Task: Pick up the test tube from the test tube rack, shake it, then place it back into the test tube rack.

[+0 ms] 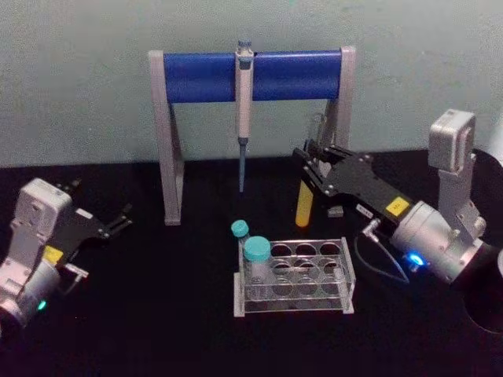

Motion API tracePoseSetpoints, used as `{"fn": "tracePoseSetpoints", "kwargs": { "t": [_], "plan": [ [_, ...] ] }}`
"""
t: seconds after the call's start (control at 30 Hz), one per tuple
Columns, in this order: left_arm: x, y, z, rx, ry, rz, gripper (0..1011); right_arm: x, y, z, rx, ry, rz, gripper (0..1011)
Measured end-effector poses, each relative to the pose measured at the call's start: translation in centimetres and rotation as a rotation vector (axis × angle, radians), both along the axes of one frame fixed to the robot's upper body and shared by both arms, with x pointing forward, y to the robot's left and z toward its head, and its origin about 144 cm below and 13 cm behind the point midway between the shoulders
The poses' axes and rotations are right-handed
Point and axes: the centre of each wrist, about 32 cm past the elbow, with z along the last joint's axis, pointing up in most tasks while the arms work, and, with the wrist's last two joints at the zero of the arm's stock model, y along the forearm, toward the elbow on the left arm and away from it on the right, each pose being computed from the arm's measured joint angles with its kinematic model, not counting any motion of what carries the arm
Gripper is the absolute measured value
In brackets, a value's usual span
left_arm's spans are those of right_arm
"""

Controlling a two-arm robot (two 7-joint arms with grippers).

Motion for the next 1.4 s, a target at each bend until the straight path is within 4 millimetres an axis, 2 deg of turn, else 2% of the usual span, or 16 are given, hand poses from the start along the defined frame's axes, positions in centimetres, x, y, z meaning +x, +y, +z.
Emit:
{"fn": "tracePoseSetpoints", "kwargs": {
  "t": [0.5, 1.4],
  "plan": [
    [0.0, 0.0, 0.0, 0.000, 0.000, 0.000, 1010, -1.5, -0.4, -1.1, -0.012, 0.054, 0.014, 230],
    [0.0, 0.0, 0.0, 0.000, 0.000, 0.000, 1010, -1.3, -0.3, -2.9, -0.043, 0.089, -0.018, 232]
  ]
}}
